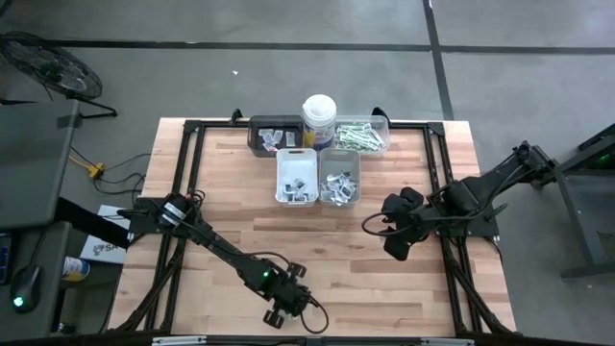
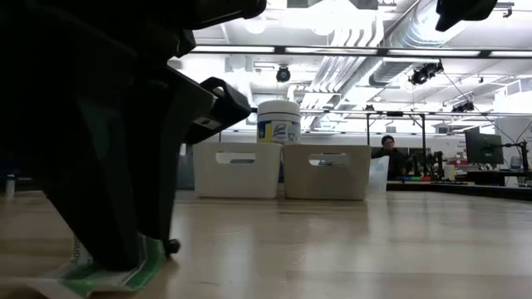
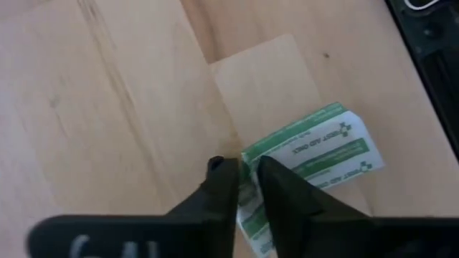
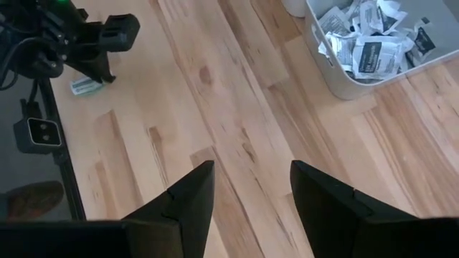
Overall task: Pick & Place First Aid Supplies
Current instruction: Put the band aid into the transparent bin
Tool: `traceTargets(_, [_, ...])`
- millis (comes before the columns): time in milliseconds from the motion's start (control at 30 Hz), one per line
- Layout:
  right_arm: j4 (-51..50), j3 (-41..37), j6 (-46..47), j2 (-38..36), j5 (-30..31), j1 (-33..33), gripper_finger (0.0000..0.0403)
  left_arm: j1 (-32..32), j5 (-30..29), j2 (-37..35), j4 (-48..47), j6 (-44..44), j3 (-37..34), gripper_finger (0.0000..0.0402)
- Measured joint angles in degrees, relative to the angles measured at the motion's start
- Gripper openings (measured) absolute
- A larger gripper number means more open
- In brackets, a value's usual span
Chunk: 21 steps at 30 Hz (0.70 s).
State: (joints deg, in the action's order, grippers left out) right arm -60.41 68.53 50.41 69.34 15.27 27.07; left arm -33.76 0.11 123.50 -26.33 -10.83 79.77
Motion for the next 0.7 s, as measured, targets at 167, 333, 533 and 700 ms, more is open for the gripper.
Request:
traceTargets(167, [0.0, 0.0, 0.2, 0.0, 0.1, 0.0, 0.0176, 0.0, 0.9, -0.1, 0.1, -0.2, 0.1, 0.0007])
traceTargets(333, [0.4, 0.0, -0.3, 0.0, 0.1, 0.0, 0.0176, 1.1, -1.0, -1.7, -2.8, 1.9, 2.6, 0.0003])
traceTargets(533, [2.5, 0.0, -1.6, 0.0, 1.7, 0.0, 0.0177, 3.8, -11.5, -3.9, -12.1, 8.3, 10.9, 0.0002])
traceTargets(700, [4.9, 0.0, -2.0, 0.0, 4.0, 0.0, 0.0176, 6.0, -19.6, -5.9, -20.6, 14.1, 22.1, 0.0001])
